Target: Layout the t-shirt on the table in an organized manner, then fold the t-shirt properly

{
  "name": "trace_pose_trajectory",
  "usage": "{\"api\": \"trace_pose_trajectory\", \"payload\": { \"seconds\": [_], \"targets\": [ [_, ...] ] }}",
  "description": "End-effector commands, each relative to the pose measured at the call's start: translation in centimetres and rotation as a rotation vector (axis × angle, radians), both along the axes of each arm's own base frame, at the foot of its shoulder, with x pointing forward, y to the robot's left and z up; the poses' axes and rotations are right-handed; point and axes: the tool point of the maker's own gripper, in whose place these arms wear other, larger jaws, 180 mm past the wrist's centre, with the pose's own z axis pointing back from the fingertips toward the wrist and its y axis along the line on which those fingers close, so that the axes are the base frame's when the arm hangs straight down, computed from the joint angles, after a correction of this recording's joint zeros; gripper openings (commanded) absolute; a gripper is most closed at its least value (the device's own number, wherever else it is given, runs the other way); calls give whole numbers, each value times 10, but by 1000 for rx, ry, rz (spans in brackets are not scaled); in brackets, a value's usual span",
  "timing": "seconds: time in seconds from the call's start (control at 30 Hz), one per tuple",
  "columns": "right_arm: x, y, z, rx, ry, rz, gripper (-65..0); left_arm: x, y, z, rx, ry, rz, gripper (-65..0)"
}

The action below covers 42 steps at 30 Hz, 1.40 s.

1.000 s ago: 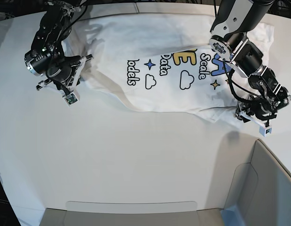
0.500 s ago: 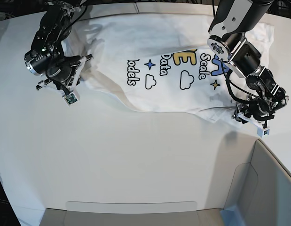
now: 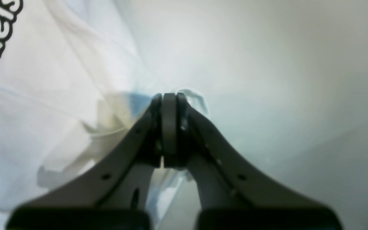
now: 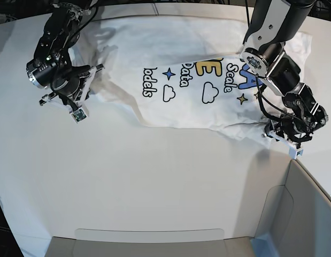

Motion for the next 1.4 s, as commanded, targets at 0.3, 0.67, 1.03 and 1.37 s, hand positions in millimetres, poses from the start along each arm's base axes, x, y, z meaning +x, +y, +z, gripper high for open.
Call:
{"api": "trace_pose_trajectory", "payload": {
  "seconds": [0.3,0.67,1.03,1.37],
  "targets": [
    [9,-1,12,-7,-48,15,-650,-1,36,24,54,3,21,-600],
    [9,-1,11,-6,-45,15,-650,15,43,101,317,-90,-51,-601],
    [6,-1,-2,5,0,16,-650,-12,37,76,389,-8,-114,-591],
    [5,-1,-3,4,2,18,-650,-1,36,75,383,-69,-112,-400]
  ]
}}
